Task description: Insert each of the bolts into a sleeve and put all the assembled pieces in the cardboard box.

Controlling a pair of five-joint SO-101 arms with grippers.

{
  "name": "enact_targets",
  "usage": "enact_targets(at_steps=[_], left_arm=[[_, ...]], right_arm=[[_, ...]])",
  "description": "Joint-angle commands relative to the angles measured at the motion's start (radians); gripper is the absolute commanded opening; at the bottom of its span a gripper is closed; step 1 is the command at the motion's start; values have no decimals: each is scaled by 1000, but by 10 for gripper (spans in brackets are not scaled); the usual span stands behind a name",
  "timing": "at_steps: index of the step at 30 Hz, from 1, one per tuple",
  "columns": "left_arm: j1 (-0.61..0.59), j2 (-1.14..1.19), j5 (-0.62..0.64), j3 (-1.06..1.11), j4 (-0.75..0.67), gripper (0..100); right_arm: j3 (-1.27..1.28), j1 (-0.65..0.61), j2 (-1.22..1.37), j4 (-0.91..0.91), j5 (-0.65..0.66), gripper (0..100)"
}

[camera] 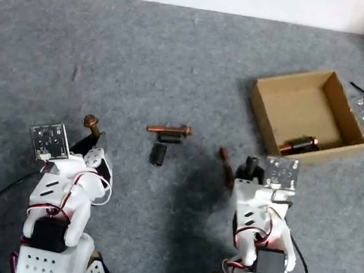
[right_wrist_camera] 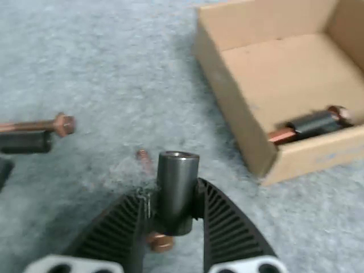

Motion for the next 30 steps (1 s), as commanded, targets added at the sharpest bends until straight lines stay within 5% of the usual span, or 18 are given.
enact_targets(at_steps=[1, 11, 22, 30], left_arm=[[24, -10, -3, -24, -32, 4], [30, -10, -3, 4, -32, 4], [22, -7, -9, 156, -265, 4], [22, -8, -6, 156, -273, 4]], right_arm=[[76, -62, -13, -33, 11, 4], [76, -255, -13, -35, 11, 4], [84, -236, -13, -38, 11, 6], [113, -236, -13, -38, 11, 6]])
